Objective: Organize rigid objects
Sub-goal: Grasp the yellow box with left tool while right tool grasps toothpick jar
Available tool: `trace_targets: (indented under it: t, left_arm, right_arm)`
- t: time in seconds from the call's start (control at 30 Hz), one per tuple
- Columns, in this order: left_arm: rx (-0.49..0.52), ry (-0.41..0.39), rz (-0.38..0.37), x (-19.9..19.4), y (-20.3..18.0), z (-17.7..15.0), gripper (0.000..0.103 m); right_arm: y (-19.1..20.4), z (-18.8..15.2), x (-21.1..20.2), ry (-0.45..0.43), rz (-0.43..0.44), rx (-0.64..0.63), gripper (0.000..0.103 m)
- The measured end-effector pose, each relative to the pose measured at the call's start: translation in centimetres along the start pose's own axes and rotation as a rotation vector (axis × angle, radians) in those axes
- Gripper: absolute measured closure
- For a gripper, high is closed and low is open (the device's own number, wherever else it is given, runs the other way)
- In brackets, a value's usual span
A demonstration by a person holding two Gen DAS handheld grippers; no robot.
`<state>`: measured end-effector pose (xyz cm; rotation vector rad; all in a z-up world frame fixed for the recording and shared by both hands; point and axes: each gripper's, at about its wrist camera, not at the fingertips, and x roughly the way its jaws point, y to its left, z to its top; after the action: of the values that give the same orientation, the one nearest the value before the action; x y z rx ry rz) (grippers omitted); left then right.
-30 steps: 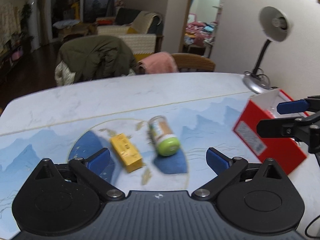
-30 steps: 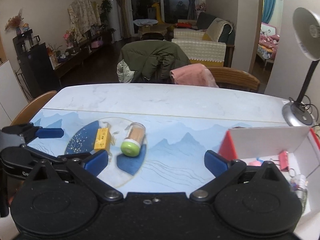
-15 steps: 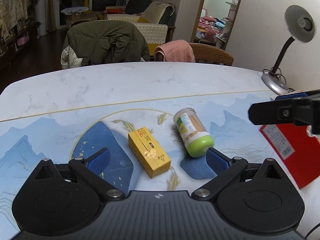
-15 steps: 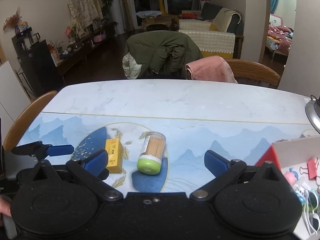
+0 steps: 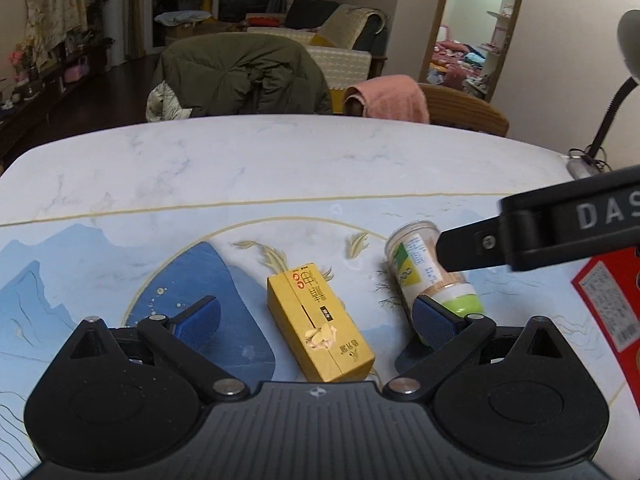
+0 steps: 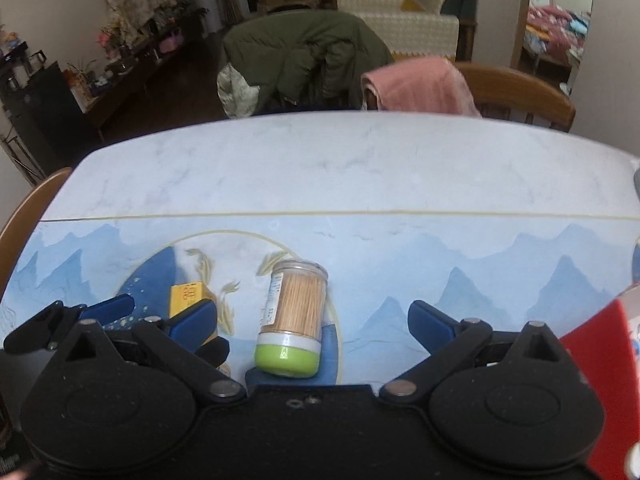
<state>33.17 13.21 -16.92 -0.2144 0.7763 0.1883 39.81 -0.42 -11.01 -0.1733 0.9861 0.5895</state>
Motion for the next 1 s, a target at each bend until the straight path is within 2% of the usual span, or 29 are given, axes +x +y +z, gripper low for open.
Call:
trace_targets:
  t: [0.2,0.3,0.37,0.43,0.5,0.53,0.6,0.73,0.9,1.0]
  left_arm:
    - [-0.018,0.007,0.026,1.0,-0.1,-0.1,0.001]
    - [-0.023,-0.001,0.021,1.1,-0.2,-0.2,0.002]
    - [-0.02,0.003,0.014,1.2,-0.3,-0.3,0.009]
    - [-0.014,0.015,0.008,1.5,-0.5,-0.3,0.023]
    - [-0.01,0.022,0.006,1.6,-0.7,-0.5,0.031]
    - [-0.011,0.026,0.004,1.7,-0.7,-0.6,0.037]
    - [-0.012,0.025,0.011,1.6,-0.8,-0.6,0.038]
    - [-0.023,0.025,0.027,1.5,-0.6,-0.5,0.055]
    - [-0.035,0.031,0.028,1.3,-0.2,-0.5,0.071]
    - [-0.033,0.038,0.03,1.0,-0.1,-0.5,0.073]
  right_arm:
    - [0.6,0.1,2.3,0.035,-0.013,-0.003,0.009]
    - [1.1,0.1,3.3,0.058,-0.017,-0.024,0.021]
    - [1.3,0.1,3.9,0.07,-0.012,-0.025,0.024]
    - [1.5,0.0,4.3,0.078,-0.01,-0.024,0.028]
    - [1.7,0.0,4.6,0.084,-0.003,-0.027,0.031]
    - [1.7,0.0,4.7,0.086,-0.001,-0.027,0.034]
    - [1.8,0.0,5.0,0.093,0.0,-0.027,0.042]
    - [1.7,0.0,5.3,0.101,-0.002,-0.012,0.059]
    - [1.2,-0.2,5.1,0.105,0.001,0.008,0.061]
    - [1.1,-0.5,4.7,0.114,-0.008,0.006,0.061]
